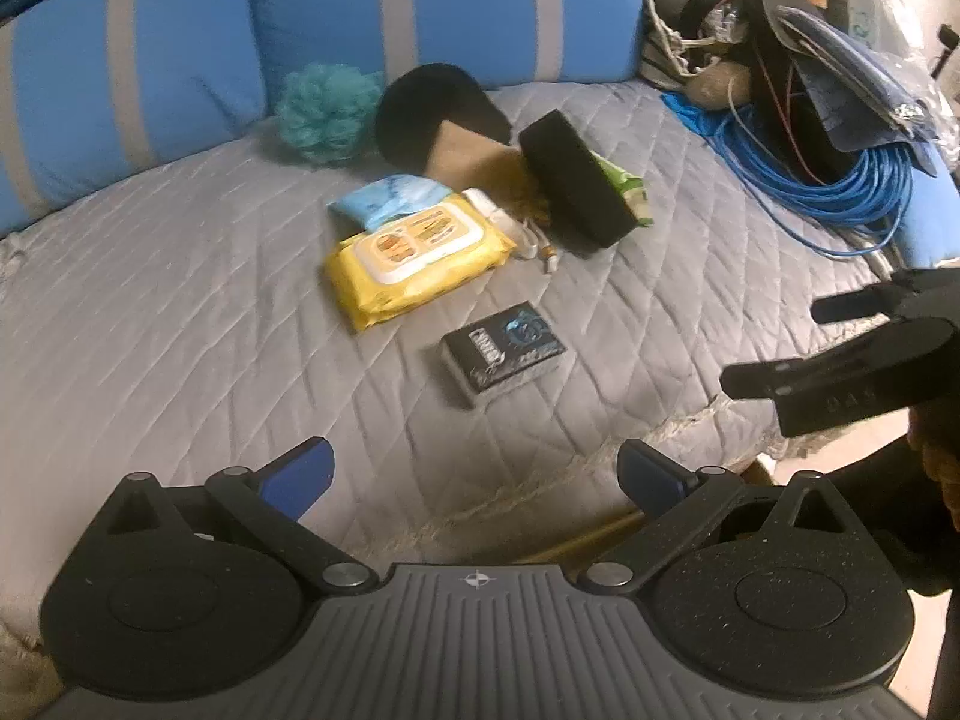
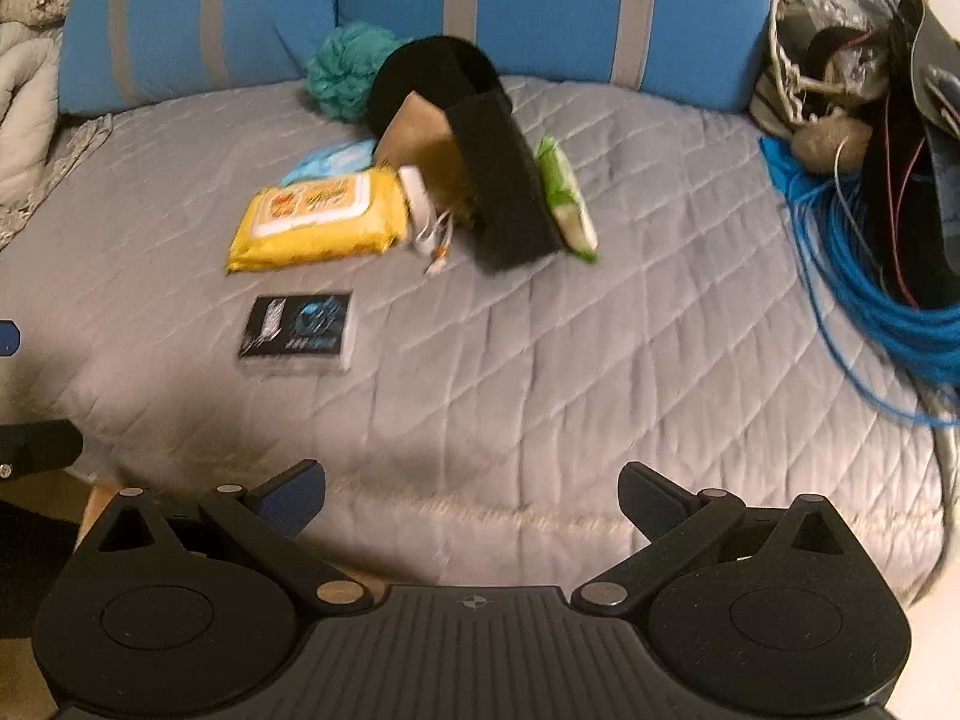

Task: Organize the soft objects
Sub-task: 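Grasp the black card box with the left gripper while the right gripper approaches the black foam sponge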

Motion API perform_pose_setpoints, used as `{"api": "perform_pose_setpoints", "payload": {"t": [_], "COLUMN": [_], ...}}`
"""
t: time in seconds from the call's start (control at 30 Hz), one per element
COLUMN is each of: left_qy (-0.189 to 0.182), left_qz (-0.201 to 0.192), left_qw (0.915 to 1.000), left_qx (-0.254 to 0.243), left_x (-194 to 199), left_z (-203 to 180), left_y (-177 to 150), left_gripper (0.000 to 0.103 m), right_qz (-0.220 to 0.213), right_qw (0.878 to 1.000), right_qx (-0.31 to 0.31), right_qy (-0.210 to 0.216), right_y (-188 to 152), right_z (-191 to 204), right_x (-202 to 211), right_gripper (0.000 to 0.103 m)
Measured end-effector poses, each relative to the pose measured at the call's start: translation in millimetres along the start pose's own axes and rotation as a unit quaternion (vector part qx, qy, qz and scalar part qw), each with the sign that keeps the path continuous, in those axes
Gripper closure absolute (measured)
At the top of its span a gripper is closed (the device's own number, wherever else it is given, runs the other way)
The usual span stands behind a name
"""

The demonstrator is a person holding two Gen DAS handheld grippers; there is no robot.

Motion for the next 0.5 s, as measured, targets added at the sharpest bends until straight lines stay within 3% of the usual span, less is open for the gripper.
{"api": "perform_pose_setpoints", "payload": {"t": [0.2,0.5], "left_qy": [-0.007,-0.046], "left_qz": [0.002,-0.015], "left_qw": [0.9993,0.9957], "left_qx": [-0.037,-0.079], "left_x": [-28,-72], "left_z": [2,8], "left_y": [18,34], "left_gripper": [0.0,0.0], "right_qz": [-0.013,-0.028], "right_qw": [1.0,0.998], "right_qx": [-0.016,-0.054], "right_qy": [0.003,-0.029], "right_y": [18,29], "right_z": [-15,-32], "right_x": [-16,-36], "right_gripper": [0.0,0.0]}}
Point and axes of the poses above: each gripper's, at about its wrist camera, not at the fingertips, and x roughly against the way its jaws point, z to its left, y to its top, the point moved 3 cm from there along -x, roughly the way its jaws point, and after that the axes turned 6 degrees about -y, right-handed, at the moved point
